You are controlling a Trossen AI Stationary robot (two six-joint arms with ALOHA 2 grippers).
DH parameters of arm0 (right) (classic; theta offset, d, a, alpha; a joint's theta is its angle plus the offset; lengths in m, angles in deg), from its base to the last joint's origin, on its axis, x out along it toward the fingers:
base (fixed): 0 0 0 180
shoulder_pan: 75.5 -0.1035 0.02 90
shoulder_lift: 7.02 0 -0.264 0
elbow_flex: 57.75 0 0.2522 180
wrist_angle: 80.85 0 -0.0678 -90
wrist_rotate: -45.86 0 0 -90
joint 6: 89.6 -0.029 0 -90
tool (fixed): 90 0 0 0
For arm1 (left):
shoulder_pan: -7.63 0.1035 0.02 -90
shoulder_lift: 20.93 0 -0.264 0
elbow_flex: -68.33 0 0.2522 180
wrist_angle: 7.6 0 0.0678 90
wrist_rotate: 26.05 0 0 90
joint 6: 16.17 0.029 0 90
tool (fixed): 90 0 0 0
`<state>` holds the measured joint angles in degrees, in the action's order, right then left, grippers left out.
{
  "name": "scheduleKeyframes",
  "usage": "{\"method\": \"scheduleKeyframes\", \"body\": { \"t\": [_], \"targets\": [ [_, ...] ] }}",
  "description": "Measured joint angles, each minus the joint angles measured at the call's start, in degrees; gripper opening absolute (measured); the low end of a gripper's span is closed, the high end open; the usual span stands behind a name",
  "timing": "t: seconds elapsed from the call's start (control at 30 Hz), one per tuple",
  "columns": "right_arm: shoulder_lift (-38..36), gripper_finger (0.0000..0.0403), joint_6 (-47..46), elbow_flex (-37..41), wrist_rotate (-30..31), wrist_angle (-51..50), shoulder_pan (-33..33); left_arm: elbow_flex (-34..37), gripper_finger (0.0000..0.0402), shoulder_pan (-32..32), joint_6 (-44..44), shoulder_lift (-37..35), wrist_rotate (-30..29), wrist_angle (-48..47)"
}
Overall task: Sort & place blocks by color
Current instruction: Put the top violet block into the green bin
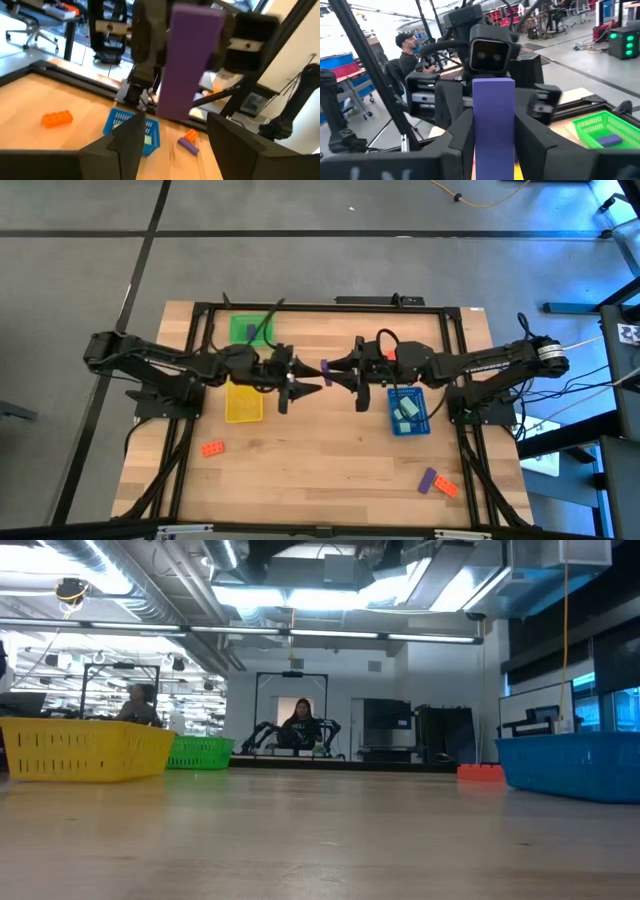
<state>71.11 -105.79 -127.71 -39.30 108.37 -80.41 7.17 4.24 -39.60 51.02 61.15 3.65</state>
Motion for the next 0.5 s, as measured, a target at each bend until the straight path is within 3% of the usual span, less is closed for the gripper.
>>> {"method": "scheduleKeyframes", "body": {
  "t": [0.23,0.5],
  "targets": [
    [-0.02,0.0106,-0.19,0.00,0.00,0.74,0.00,-4.27,0.0228,0.10,3.24,5.30,-0.75,0.31],
    [-0.07,0.0106,-0.22,0.00,0.03,2.10,0.00,-6.93,0.0226,0.90,5.80,6.51,1.86,2.45]
  ]
}}
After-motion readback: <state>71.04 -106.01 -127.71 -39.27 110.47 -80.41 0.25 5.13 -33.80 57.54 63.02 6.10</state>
